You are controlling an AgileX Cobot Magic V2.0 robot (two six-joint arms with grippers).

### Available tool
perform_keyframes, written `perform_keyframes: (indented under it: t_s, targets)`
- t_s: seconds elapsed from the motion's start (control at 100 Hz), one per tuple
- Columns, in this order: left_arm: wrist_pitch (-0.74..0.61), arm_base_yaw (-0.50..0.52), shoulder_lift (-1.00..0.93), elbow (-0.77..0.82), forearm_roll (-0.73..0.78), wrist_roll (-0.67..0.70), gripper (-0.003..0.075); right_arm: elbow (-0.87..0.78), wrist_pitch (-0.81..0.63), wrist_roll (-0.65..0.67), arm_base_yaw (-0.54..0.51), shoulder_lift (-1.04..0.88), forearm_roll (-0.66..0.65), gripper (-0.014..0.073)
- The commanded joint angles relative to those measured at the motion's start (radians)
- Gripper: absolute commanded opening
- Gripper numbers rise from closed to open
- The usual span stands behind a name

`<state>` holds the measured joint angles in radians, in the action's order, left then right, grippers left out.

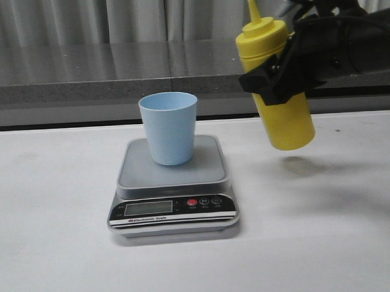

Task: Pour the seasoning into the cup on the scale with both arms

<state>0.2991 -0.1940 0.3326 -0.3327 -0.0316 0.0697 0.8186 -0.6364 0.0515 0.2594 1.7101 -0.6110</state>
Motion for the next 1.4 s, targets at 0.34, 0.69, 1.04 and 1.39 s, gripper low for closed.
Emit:
perform_keyframes:
  t_s: [0.34,0.69,1.04,1.39]
  targets:
    - [-0.08,0.002,0.008,-0.026,-0.004,0.007,-0.002,0.31,0.509,-0.012,0.153,-0.049,-0.32,0.0238]
    - [-0.08,0.002,0.008,-0.026,-0.004,0.007,-0.002,0.371,0.708,-0.012,0.236,-0.013,-0.642,0.0238]
    - [-0.08,0.002,0.008,-0.026,-0.004,0.007,-0.002,0.371,0.844,-0.012,0.299,0.033,-0.869,0.0238]
    - [-0.08,0.002,0.008,-0.026,-0.004,0.007,-0.002,0.371,0.911,-0.012,0.299,0.033,-1.002,0.0238]
